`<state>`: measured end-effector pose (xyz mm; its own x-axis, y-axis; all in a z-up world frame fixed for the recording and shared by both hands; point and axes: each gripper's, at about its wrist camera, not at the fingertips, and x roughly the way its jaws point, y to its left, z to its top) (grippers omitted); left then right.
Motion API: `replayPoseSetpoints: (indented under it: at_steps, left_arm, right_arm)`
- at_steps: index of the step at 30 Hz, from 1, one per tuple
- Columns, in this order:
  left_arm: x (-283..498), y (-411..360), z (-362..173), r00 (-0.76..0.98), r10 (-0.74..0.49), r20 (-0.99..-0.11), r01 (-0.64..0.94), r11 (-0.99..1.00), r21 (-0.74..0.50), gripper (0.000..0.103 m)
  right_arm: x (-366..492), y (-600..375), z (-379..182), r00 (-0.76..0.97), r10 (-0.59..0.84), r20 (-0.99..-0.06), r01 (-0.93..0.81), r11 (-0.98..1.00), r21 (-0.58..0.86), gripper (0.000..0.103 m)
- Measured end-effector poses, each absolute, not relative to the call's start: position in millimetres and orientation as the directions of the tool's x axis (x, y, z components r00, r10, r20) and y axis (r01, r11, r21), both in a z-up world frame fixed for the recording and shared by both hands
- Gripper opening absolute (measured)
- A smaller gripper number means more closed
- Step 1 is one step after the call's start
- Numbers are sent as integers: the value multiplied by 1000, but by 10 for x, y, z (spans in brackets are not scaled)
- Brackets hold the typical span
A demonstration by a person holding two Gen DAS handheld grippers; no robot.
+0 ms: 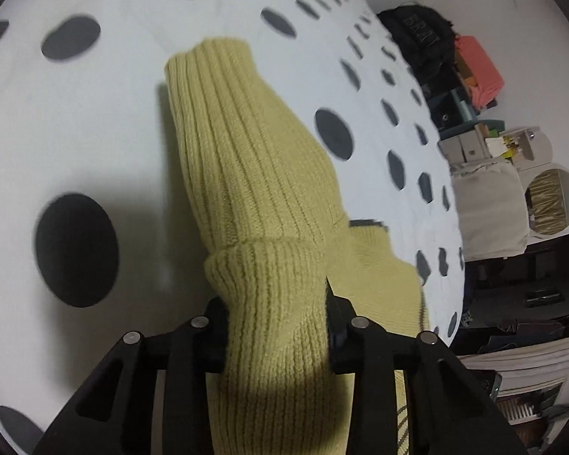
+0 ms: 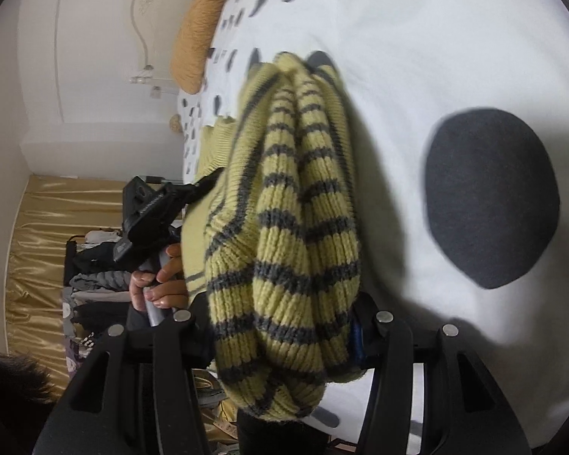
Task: Fold large clothes
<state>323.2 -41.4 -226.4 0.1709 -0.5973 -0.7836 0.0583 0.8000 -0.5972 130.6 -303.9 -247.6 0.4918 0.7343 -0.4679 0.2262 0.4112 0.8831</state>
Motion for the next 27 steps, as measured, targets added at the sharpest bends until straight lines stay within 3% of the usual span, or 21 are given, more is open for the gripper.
replayPoseSetpoints:
  at_steps: [6,8,12,15,21,25,27]
  left_arm:
    - [3404,52,-1550,343,-557,-756,62,817,-574,33]
    - [3573,200,-1487,353,-503,-789,59,854,-517,34]
    - [3875,280,-2112,245,-330,-912,-20,938,-345,38]
    - [3854,307,-2533,218,-272,-937,-69,954,-293,52]
    - [3781,353,-2189,267,-221,-938,-80,965,-250,56]
    - [3564,438,-1520,395,-26,-918,-91,994,-68,54]
    - [3402,492,-1250,429,-34,-903,-75,995,-73,54]
  right_arm:
    - [1662,-2723,-2127,484,784,-389,119,382,917,51]
    - [1842,-2558,-2087,474,795,-379,92,384,919,51]
    - [2259,-2203,-2306,424,775,-469,120,465,877,51]
    - [2416,-2023,-2761,326,733,-598,211,560,801,58]
    - [2337,-2012,-2527,317,693,-648,169,631,757,65]
    - [2166,-2144,-2240,328,636,-698,168,688,706,65]
    - [2074,-2265,-1999,365,590,-720,158,723,673,65]
